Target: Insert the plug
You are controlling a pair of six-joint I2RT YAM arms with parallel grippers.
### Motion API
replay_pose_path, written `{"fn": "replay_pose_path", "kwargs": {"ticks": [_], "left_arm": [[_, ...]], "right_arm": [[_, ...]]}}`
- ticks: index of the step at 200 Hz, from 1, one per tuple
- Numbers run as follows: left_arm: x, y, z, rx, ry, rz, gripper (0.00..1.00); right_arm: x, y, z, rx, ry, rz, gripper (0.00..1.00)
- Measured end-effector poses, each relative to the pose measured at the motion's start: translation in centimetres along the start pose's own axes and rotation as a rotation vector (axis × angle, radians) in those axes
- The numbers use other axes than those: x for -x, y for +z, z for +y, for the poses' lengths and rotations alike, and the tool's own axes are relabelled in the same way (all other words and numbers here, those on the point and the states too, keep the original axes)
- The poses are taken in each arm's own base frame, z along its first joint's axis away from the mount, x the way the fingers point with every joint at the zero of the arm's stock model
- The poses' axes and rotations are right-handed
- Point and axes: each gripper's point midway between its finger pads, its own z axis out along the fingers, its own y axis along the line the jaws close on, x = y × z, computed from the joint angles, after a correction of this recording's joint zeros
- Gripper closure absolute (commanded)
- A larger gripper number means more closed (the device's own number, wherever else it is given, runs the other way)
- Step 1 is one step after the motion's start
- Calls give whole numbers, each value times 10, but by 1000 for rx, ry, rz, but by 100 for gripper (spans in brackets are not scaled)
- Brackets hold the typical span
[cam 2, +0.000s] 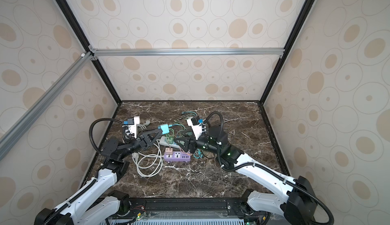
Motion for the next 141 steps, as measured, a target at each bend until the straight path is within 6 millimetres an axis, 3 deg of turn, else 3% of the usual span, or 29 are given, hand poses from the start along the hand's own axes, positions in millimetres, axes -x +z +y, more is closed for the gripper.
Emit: {"fn": "replay_pose_path", "kwargs": {"ticks": [50, 95, 141], "left_arm": [[0, -3, -10, -49, 9, -34, 100], [4, -8, -23, -89, 50, -64, 100], [5, -14, -29, -113, 74, -100, 100]], "right_arm": [[9, 21, 10, 128, 99, -50, 32], [29, 32, 22, 220, 126, -106, 41], [34, 37, 32, 294, 146, -103, 47]]}}
